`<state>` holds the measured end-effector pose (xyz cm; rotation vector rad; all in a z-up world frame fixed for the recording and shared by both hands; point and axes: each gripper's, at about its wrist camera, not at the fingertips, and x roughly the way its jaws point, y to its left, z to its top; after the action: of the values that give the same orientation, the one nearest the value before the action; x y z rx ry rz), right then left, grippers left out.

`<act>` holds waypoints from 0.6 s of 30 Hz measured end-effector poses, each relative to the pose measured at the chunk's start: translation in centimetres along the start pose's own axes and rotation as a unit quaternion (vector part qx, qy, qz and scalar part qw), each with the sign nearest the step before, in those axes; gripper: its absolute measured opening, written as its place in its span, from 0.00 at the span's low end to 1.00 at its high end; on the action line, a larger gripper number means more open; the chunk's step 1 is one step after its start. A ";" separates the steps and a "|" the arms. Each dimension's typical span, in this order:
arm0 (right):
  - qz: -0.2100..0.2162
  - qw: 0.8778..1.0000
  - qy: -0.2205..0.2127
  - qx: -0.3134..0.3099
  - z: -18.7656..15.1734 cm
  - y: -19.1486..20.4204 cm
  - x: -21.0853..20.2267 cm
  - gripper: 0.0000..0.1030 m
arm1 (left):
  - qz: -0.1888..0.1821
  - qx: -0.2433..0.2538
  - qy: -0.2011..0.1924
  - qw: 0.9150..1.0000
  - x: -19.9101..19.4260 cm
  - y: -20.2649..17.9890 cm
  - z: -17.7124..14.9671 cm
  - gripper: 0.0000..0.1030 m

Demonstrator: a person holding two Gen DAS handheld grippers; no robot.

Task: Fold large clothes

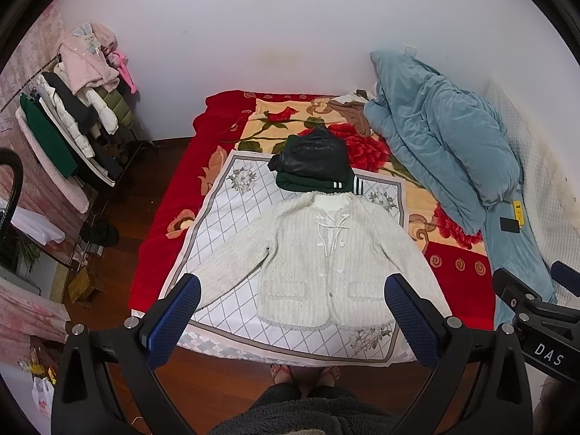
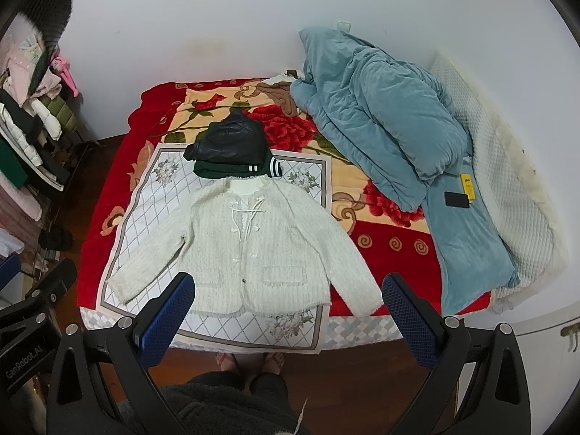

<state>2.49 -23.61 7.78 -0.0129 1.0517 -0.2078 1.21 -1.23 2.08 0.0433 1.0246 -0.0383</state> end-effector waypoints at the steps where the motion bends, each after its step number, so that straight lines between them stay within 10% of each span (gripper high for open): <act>1: 0.001 1.000 -0.001 0.001 0.3 0.1 -0.1 1.00 | 0.000 0.000 0.000 1.000 0.0 -0.1 0.2 1.00; 18: 0.003 1.000 -0.005 0.000 0.6 0.4 -0.7 1.00 | -0.004 -0.001 -0.006 1.000 -0.7 0.7 0.2 1.00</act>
<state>2.73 -23.18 8.62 -0.0099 1.0425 -0.2019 1.06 -0.50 2.82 0.0367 1.0133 -0.0441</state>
